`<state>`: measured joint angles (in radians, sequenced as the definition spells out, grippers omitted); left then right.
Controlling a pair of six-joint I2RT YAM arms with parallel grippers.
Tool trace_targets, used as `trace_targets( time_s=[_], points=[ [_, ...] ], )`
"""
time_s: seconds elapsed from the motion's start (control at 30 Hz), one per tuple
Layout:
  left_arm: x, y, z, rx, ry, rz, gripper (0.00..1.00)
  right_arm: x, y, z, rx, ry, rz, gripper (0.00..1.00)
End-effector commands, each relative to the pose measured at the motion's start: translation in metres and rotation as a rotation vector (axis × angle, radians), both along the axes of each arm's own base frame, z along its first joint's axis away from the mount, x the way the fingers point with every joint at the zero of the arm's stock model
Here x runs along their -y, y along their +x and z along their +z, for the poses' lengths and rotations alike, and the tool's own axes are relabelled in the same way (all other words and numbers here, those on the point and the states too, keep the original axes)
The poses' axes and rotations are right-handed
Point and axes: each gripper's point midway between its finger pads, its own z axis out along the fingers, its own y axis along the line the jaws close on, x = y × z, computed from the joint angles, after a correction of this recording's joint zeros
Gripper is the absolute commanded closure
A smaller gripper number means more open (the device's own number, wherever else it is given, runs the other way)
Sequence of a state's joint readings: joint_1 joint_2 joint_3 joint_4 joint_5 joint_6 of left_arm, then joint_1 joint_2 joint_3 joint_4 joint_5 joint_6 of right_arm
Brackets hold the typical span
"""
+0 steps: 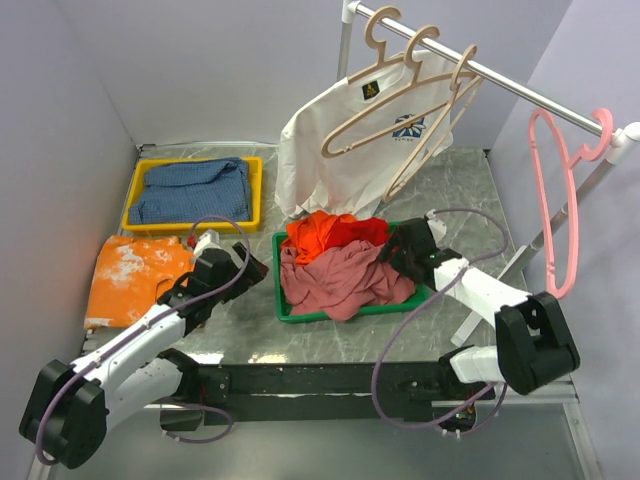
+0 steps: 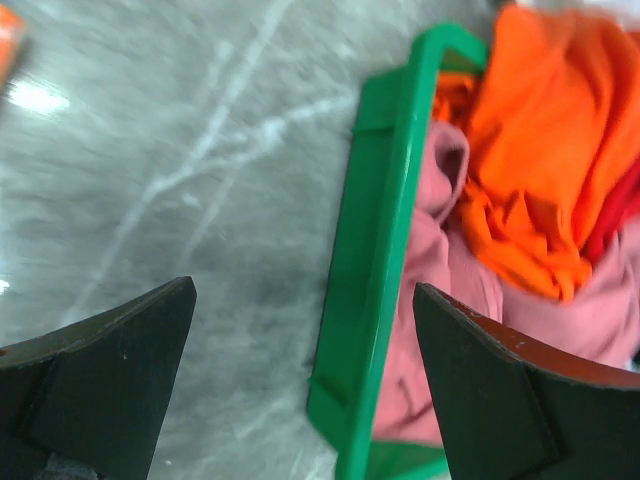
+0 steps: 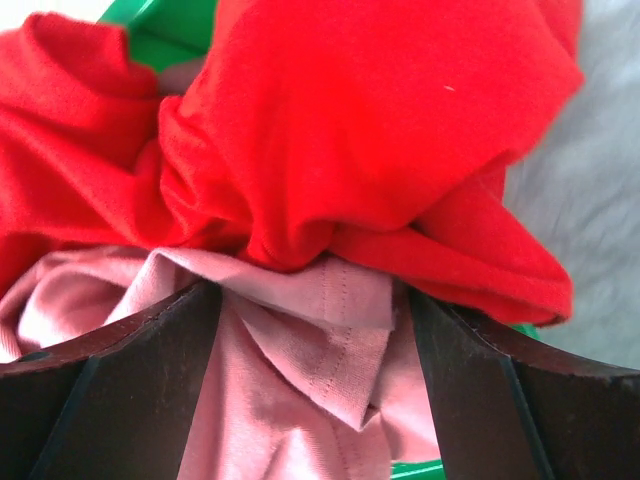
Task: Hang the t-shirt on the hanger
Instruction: Move the bin to the center of the board.
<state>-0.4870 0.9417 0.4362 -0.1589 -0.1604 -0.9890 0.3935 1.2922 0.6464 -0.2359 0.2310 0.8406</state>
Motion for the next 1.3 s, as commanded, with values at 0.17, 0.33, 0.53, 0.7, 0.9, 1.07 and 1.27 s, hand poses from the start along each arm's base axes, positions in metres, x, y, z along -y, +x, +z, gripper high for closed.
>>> trace_targets(
  time_s=[0.17, 0.33, 0.53, 0.7, 0.9, 1.07, 1.27],
  points=[
    [0.040, -0.024, -0.002, 0.000, -0.076, -0.155, 0.04, 0.034, 0.069, 0.035, 0.101, -0.061, -0.083, 0.16],
    [0.032, -0.032, -0.022, -0.067, 0.010, -0.083, 0.04, 0.031, 0.077, 0.047, 0.130, -0.057, -0.061, 0.17],
    [0.015, -0.027, -0.034, -0.080, 0.130, -0.034, 0.04, 0.011, 0.062, 0.056, 0.173, -0.036, 0.007, 0.17],
    [0.034, -0.025, -0.037, -0.079, 0.179, -0.084, 0.04, -0.007, 0.045, 0.068, 0.215, -0.021, 0.044, 0.17],
    [0.070, -0.021, -0.029, -0.045, 0.146, -0.146, 0.04, -0.020, 0.016, 0.081, 0.268, 0.000, 0.050, 0.17],
    [0.101, -0.014, -0.017, -0.004, 0.109, -0.193, 0.04, -0.022, -0.015, 0.087, 0.321, 0.039, 0.050, 0.17],
    [0.144, -0.001, -0.009, 0.033, 0.068, -0.256, 0.03, -0.014, -0.035, 0.087, 0.348, 0.005, 0.063, 0.17]
  ],
)
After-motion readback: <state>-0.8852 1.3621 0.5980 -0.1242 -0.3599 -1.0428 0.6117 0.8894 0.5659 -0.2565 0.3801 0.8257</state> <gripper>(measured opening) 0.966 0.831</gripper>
